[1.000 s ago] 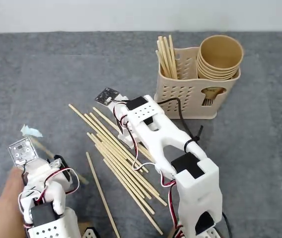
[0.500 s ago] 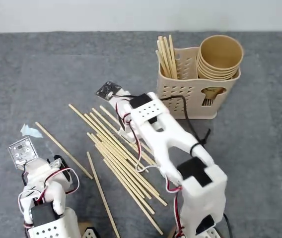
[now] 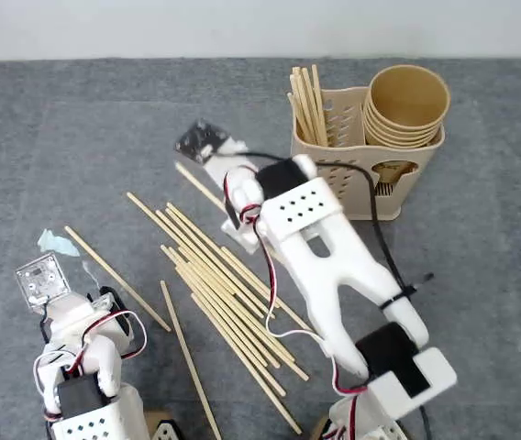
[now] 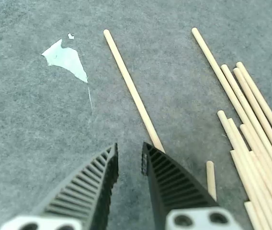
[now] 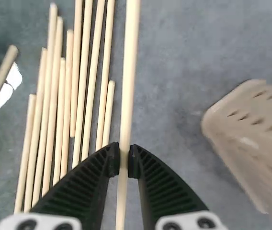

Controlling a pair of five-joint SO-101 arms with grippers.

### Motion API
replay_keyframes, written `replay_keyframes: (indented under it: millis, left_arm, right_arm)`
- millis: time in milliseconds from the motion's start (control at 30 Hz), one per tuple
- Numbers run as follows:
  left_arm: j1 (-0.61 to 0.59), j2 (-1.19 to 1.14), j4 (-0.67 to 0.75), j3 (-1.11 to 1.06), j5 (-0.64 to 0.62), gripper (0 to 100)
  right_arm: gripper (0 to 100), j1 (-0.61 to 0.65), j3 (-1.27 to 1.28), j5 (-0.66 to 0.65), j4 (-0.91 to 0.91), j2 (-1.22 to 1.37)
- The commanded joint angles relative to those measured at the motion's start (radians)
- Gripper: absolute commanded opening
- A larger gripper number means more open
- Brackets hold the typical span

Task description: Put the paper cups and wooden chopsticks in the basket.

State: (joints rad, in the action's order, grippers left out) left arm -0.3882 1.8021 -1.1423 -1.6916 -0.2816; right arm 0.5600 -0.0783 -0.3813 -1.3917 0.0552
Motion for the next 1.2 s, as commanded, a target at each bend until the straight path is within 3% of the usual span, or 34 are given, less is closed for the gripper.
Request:
replay_keyframes:
  millis: [0,233,400,633,900,1167]
  left_arm:
    - [-0.003,0.008,0.018,0.007,0.003,8]
    - [-0.003,0.008,0.018,0.007,0.003,8]
    - [-0.003,0.008,0.018,0.007,0.003,8]
    - [-0.003,0.008,0.018,0.007,0.003,8]
    - [-0.003,0.008,0.018,0.007,0.003,8]
    - [-0.003,0.008,0.018,0.007,0.003,8]
  right_arm:
    - [1.0,-0.015,-0.233,-0.028,-0.107,-0.081]
    - [1.0,-0.019,-0.671,-0.110,-0.219,-0.079]
    - [1.0,-0.056,-0.853,-0.133,-0.137,-0.079]
    - [1.0,-0.151,-0.887,-0.127,0.059,-0.087]
    - [1.0,-0.277,-0.882,0.161,0.134,-0.081]
    - [1.0,-0.289,-0.824,0.187,0.124,-0.101]
